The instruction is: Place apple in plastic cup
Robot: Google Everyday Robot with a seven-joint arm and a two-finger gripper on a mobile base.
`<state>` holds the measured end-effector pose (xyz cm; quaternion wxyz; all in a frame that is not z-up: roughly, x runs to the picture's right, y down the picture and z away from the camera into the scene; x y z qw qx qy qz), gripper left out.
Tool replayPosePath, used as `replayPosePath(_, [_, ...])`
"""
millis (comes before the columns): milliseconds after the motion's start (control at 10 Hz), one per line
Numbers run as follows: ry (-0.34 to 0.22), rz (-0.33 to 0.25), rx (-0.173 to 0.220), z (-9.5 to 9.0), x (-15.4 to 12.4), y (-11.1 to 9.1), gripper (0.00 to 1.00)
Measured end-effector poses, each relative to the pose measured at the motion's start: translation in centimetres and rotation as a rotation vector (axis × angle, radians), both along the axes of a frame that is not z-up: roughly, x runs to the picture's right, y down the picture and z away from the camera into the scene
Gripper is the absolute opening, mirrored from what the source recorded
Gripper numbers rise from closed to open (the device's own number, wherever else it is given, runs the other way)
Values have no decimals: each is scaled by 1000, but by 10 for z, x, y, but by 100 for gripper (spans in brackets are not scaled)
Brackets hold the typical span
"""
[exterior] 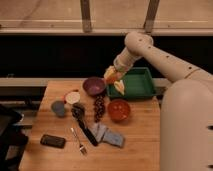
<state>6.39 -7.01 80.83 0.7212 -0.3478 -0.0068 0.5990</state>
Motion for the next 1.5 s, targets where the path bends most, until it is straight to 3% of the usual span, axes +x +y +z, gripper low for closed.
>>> replayPosePath(200, [-6,-13,2,0,-6,0,2])
replayPosePath(400, [-27,-68,19,-1,-20,2,2])
replayPosePath(800, [-132,-223,47,0,-112,4,2])
replayPosePath(1100, [-245,-343,75,-6,-177,12,2])
replayPosePath(1400, [-331,-417,108,-16,-231,22,2])
replayPosePath(1500, [-329,-417,109,-15,-230,22,2])
